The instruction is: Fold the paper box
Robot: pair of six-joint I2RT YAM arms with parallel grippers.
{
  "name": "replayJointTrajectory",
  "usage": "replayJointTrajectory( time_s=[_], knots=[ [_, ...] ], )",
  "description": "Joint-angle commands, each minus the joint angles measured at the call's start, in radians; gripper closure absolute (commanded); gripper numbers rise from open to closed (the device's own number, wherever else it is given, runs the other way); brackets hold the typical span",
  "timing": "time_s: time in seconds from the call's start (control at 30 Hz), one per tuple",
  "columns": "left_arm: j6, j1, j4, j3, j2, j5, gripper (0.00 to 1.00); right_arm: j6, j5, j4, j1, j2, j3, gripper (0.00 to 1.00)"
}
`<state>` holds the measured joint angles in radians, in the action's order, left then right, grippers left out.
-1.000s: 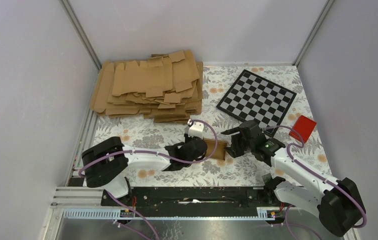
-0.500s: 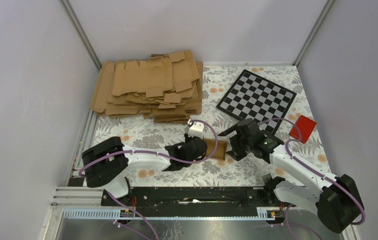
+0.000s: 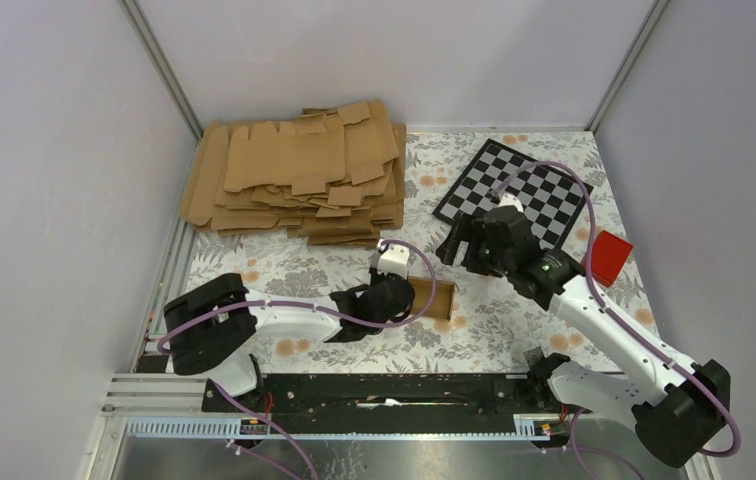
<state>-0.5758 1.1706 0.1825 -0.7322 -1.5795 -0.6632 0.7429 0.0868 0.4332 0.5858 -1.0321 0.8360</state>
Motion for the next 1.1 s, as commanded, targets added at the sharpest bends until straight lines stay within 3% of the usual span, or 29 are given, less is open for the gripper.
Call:
replayJointTrajectory(
  time_s=[0.0,0.2,0.3,0.53,0.73,0.93,1.07],
  knots=[
    [0.029,0.010,0.053,-0.007,-0.011,0.005,1.00,-0.308,-0.052,-0.045,-0.007,-0.029,0.078,0.13],
    [0.038,0.020,0.068,0.000,-0.025,0.008,1.00,-0.391,-0.316,-0.115,-0.009,-0.170,0.112,0.37],
    [0.038,0.021,0.071,0.004,-0.030,0.008,1.00,-0.429,-0.394,-0.137,-0.009,-0.204,0.084,0.43],
    [0.041,0.021,0.070,0.006,-0.043,0.033,1.00,-0.494,-0.512,-0.166,-0.009,-0.198,-0.016,0.43],
    [0.026,0.023,0.071,0.020,-0.051,0.053,1.00,-0.491,-0.475,-0.170,-0.010,-0.218,-0.080,0.45],
    [0.017,0.024,0.066,0.026,-0.046,0.070,1.00,-0.501,-0.463,-0.170,-0.008,-0.217,-0.091,0.55],
    [0.006,0.023,-0.007,-0.001,-0.016,0.085,0.89,-0.504,-0.449,-0.169,-0.008,-0.216,-0.100,0.57]
  ],
)
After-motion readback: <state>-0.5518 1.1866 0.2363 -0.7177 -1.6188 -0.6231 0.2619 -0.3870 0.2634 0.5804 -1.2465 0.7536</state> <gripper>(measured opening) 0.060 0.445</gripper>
